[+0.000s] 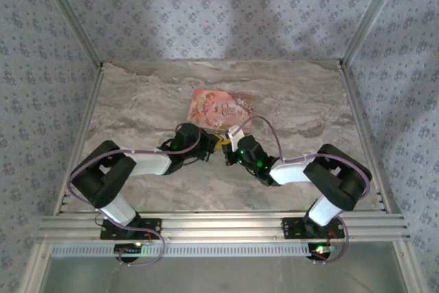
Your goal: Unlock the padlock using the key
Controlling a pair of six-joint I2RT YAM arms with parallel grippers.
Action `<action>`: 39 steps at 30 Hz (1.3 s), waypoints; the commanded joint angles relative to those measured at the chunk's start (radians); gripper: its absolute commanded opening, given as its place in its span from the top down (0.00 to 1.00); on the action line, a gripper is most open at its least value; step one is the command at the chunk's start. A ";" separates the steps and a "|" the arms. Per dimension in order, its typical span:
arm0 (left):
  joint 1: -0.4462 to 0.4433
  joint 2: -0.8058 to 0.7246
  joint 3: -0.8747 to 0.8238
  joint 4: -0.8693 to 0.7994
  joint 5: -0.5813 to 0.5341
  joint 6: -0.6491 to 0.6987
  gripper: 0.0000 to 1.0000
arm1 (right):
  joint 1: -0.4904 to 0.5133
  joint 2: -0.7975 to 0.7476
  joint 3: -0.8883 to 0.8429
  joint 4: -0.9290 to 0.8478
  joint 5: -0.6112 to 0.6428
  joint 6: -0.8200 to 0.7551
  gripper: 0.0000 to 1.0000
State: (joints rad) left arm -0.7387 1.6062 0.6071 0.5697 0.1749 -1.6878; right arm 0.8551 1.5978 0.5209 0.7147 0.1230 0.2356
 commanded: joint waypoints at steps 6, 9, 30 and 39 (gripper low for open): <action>-0.018 0.011 -0.001 0.015 0.043 0.010 1.00 | 0.014 -0.001 0.053 0.008 -0.079 0.067 1.00; -0.018 0.011 -0.001 0.013 0.043 0.013 1.00 | 0.013 0.000 0.050 0.003 -0.074 0.067 1.00; 0.023 -0.120 -0.030 -0.128 -0.006 0.134 0.57 | 0.002 0.012 0.047 -0.038 -0.054 0.074 1.00; 0.111 -0.401 0.006 -0.486 -0.101 0.369 0.33 | -0.001 0.011 0.049 -0.046 -0.068 0.087 1.00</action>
State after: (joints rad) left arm -0.6575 1.2896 0.5854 0.2691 0.1310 -1.4479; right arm 0.8551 1.5982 0.5472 0.6800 0.0814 0.2996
